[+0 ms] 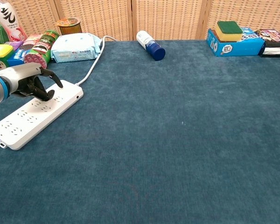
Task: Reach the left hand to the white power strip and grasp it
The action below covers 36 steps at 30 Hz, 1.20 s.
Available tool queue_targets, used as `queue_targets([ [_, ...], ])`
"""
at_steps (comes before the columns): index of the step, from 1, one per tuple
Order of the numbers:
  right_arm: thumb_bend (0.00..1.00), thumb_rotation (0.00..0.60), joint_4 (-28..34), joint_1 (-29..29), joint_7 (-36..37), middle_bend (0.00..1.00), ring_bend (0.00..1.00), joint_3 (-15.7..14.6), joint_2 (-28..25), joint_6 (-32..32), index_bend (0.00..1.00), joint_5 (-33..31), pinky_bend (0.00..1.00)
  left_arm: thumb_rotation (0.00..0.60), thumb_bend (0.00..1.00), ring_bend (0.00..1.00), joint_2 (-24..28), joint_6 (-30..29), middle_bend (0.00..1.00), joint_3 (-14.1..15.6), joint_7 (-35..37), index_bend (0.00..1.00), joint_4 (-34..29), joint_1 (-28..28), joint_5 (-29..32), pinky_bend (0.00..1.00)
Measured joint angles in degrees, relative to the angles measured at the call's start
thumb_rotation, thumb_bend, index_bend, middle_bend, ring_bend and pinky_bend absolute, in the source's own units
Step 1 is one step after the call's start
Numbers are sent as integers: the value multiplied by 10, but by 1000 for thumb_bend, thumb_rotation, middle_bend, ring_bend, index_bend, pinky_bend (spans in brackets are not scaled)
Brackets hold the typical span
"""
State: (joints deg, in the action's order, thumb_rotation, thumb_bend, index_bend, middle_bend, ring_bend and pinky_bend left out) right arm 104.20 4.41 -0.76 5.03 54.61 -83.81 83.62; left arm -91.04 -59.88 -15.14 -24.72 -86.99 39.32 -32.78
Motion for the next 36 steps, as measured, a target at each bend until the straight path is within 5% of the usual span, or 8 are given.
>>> queue_targets([
  [22,0,600,-2,-1,8,32,31,2,-2,-4,73,-1,0,600,596,1000,-6,16,1000,4,3,297,18,9,15,1000],
  [33,0,600,-1,-2,10,33,31,1,-4,-6,73,1,0,600,536,1000,58,-42,1000,-13,60,279,-87,-27,-72,996],
  [35,0,600,-1,-3,11,33,31,1,-4,-7,73,2,0,600,448,939,72,-57,956,-11,69,177,-106,-38,-99,896],
  [36,0,600,0,-3,11,33,31,1,-4,-8,73,2,0,600,397,804,78,-63,843,-9,73,93,-113,-43,-112,773],
])
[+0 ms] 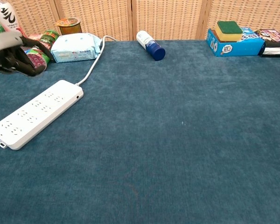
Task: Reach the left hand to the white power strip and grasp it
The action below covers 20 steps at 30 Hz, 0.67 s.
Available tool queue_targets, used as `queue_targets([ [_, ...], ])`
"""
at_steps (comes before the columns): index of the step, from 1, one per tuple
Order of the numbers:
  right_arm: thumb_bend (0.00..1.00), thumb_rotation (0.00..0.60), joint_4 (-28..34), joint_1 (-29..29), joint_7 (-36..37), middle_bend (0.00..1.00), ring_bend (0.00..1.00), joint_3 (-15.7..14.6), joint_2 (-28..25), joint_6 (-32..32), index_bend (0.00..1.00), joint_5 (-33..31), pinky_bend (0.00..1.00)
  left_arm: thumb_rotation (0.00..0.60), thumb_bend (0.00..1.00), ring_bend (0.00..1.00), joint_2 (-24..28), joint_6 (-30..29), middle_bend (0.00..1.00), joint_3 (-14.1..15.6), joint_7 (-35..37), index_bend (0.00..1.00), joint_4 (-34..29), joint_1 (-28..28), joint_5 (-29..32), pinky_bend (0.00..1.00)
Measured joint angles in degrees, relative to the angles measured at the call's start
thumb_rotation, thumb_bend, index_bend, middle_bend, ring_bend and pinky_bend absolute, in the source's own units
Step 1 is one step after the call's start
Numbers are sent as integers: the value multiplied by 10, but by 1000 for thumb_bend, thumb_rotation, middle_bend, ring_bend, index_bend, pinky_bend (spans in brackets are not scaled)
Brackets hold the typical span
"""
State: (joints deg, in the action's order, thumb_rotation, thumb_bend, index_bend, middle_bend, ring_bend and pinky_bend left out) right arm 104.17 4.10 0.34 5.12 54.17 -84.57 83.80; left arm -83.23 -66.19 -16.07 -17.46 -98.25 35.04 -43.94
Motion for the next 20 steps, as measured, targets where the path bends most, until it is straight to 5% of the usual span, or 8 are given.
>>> queue_targets([
  [2,0,600,0,0,0,33,32,0,0,-1,73,0,0,600,332,435,13,-15,480,8,9,2,-13,-13,-35,528],
  [4,0,600,1,0,0,33,31,1,0,0,73,-1,0,600,288,168,29,-29,151,22,20,0,-24,-28,-78,351],
  [6,0,600,1,1,-1,33,31,1,0,1,73,-2,0,600,263,44,48,-42,18,40,29,0,-33,-44,-118,228],
  [10,0,600,2,2,-5,32,31,2,1,2,73,-3,0,600,246,0,98,-81,0,92,58,0,-49,-93,-212,90],
  [20,0,600,10,-3,-21,33,31,5,0,-12,73,-7,0,600,246,0,164,-208,0,183,152,0,-28,-225,-339,73],
])
